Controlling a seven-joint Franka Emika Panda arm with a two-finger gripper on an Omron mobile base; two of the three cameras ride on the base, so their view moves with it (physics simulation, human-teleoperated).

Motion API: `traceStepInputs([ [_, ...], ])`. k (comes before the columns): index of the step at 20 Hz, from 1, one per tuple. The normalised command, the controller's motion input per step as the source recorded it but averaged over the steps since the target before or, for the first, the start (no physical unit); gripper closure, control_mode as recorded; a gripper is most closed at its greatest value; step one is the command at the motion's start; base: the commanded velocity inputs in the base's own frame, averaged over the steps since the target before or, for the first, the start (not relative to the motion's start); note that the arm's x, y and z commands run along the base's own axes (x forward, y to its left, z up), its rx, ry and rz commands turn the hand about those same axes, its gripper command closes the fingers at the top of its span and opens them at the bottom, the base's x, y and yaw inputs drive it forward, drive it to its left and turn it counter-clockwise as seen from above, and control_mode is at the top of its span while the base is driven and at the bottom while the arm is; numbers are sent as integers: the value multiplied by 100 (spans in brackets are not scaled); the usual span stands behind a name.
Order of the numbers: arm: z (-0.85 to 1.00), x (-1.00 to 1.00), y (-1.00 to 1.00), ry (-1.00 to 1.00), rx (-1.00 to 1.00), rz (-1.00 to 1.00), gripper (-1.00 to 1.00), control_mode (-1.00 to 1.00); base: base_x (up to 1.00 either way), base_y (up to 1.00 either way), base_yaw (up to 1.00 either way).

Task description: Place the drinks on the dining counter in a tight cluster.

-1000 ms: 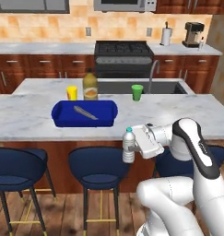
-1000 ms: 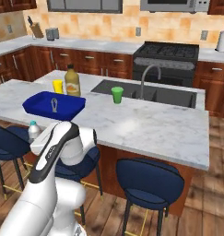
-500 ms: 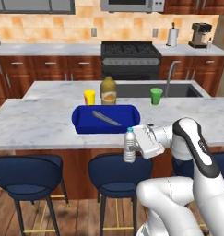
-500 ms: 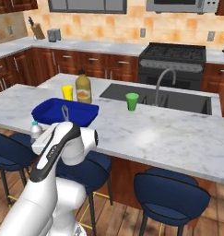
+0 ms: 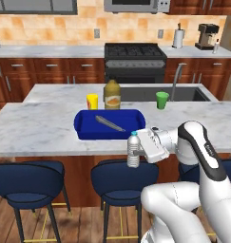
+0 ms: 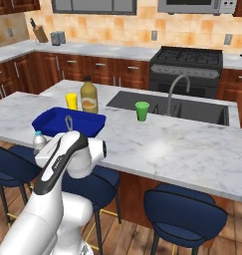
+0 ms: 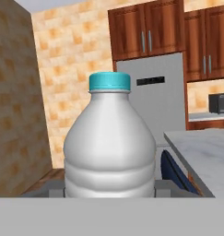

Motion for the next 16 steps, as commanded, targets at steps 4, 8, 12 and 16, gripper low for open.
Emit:
traceStepInputs([
  [4, 0, 0, 0, 0, 0, 0, 100, 100, 0, 0, 0],
  [8, 0, 0, 0, 0, 0, 0, 100, 100, -3, 0, 0],
  [12, 0, 0, 0, 0, 0, 0, 100, 100, -10, 0, -1],
  [16, 20, -4, 0, -21, -1, -6, 100, -100, 0, 0, 0],
])
